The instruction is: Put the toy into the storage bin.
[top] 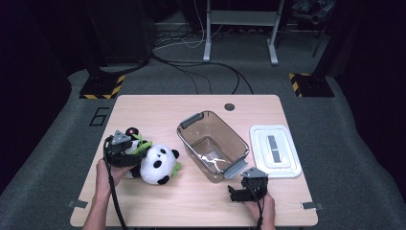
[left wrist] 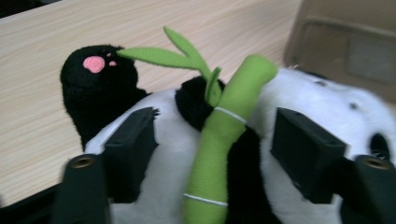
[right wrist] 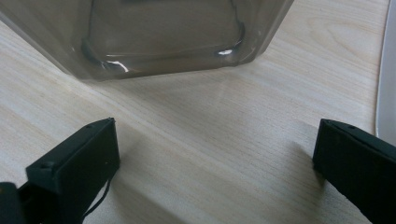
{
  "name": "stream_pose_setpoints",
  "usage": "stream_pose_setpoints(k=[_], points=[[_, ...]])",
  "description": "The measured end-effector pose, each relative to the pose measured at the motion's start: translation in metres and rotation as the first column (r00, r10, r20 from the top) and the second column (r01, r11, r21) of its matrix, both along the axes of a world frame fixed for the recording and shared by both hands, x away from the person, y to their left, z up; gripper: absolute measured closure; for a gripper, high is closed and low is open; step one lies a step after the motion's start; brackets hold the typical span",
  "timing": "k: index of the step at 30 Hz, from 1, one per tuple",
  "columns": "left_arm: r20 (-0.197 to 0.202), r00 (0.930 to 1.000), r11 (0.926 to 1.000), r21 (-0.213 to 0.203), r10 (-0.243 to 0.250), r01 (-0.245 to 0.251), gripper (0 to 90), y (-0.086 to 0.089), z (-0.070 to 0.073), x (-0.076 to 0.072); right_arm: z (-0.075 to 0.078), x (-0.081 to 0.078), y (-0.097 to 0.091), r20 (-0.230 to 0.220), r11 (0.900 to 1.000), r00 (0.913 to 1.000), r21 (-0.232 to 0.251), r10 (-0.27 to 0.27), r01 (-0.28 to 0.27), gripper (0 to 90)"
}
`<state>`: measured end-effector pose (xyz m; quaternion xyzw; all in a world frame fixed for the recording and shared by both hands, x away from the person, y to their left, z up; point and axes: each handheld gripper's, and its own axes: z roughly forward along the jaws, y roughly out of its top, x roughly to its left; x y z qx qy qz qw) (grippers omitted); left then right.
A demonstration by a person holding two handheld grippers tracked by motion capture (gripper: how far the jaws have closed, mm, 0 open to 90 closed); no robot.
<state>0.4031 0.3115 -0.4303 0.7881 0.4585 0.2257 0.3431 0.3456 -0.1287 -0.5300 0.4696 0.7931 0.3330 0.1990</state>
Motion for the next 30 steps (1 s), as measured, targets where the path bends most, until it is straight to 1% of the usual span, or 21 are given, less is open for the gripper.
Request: stream_pose_setpoints(k=[1, 2, 3, 5, 7, 8, 9, 10, 11, 12, 13, 15, 16, 17, 18, 22, 24, 26, 30], points=[[-0.011, 0.9999, 0.9999, 0.014, 0.009, -0.009, 36.7, 0.000, -0.002, 0.001, 0.000, 0.000, 0.000, 0.000, 1.0000, 1.0000, 0.000, -0.001, 0.001, 0.0], [-0.009, 0.9999, 0.9997, 0.024, 0.007, -0.006, 40.6, 0.000, -0.003, 0.000, 0.000, 0.000, 0.000, 0.000, 1.0000, 1.0000, 0.000, 0.000, 0.000, 0.0], [-0.007, 1.0000, 0.9996, 0.028, -0.001, 0.001, 43.4, -0.001, -0.005, 0.000, 0.000, 0.000, 0.000, 0.000, 1.0000, 1.0000, 0.000, -0.001, 0.001, 0.0], [-0.025, 0.9996, 0.9990, 0.042, -0.014, 0.015, 47.7, -0.001, -0.008, 0.000, 0.000, 0.000, 0.000, 0.000, 1.0000, 1.0000, 0.000, 0.000, 0.000, 0.0], [-0.042, 0.9990, 0.9991, 0.036, -0.019, 0.020, 51.2, -0.001, -0.009, 0.001, 0.000, 0.000, 0.000, 0.000, 1.0000, 1.0000, 0.000, 0.000, 0.000, 0.0], [-0.046, 0.9989, 0.9994, 0.030, -0.013, 0.014, 53.6, -0.001, -0.010, 0.001, 0.000, 0.000, 0.000, 0.000, 1.0000, 1.0000, 0.000, 0.000, 0.000, 0.0], [-0.036, 0.9993, 0.9995, 0.028, -0.013, 0.014, 56.3, -0.001, -0.011, 0.001, 0.000, 0.000, 0.000, 0.000, 1.0000, 1.0000, 0.000, 0.000, 0.000, 0.0], [-0.037, 0.9993, 0.9995, 0.028, -0.013, 0.014, 60.9, -0.001, -0.013, 0.001, 0.000, 0.000, 0.000, 0.000, 1.0000, 1.0000, -0.002, 0.000, 0.000, 0.0], [-0.024, 0.9997, 0.9995, 0.030, -0.009, 0.009, 64.0, -0.001, -0.014, 0.000, 0.000, 0.000, 0.000, 0.000, 1.0000, 1.0000, 0.000, 0.000, 0.000, 0.0], [-0.012, 0.9999, 0.9990, 0.043, -0.005, 0.006, 66.3, -0.002, -0.015, -0.002, 0.000, 0.000, 0.000, 0.001, 1.0000, 1.0000, -0.002, -0.002, 0.002, 0.0], [-0.003, 1.0000, 0.9991, 0.043, -0.002, 0.002, 69.0, -0.002, -0.015, -0.003, 0.000, 0.000, 0.000, 0.001, 1.0000, 1.0000, -0.001, 0.000, 0.000, 0.0], [0.020, 0.9998, 0.9991, 0.043, -0.001, 0.000, 71.2, -0.002, -0.016, -0.005, 0.000, 0.000, 0.000, 0.002, 1.0000, 1.0000, 0.000, -0.005, 0.005, 0.0], [0.019, 0.9998, 0.9990, 0.043, -0.008, 0.007, 72.1, -0.001, -0.015, -0.005, 0.000, 0.000, 0.000, 0.000, 1.0000, 1.0000, -0.002, -0.001, 0.001, 0.0], [0.029, 0.9996, 0.9996, 0.028, -0.005, 0.004, 72.8, 0.000, -0.015, -0.006, 0.000, 0.000, 0.000, 0.001, 1.0000, 1.0000, -0.001, 0.000, 0.000, 0.0], [0.025, 0.9996, 0.9995, 0.028, -0.013, 0.012, 73.3, 0.002, -0.013, -0.007, 0.000, 0.000, 0.000, 0.000, 1.0000, 1.0000, 0.000, 0.000, 0.000, 0.0], [0.035, 0.9992, 0.9998, -0.005, -0.018, 0.019, 74.2, 0.006, -0.011, -0.009, 0.000, 0.000, 0.000, 0.000, 1.0000, 1.0000, 0.000, 0.000, 0.000, 0.0], [0.045, 0.9986, 0.9996, -0.004, -0.027, 0.027, 74.5, 0.007, -0.010, -0.009, 0.000, 0.000, 0.000, 0.000, 1.0000, 1.0000, 0.000, 0.000, 0.000, 0.0], [0.046, 0.9985, 0.9995, -0.008, -0.029, 0.029, 74.6, 0.008, -0.009, -0.011, 0.000, 0.000, 0.000, 0.000, 1.0000, 1.0000, 0.000, 0.000, 0.000, 0.0], [0.060, 0.9977, 0.9988, -0.034, -0.032, 0.034, 74.8, 0.010, -0.007, -0.013, 0.000, 0.000, 0.000, 0.000, 1.0000, 1.0000, 0.000, 0.000, 0.000, 0.0]])
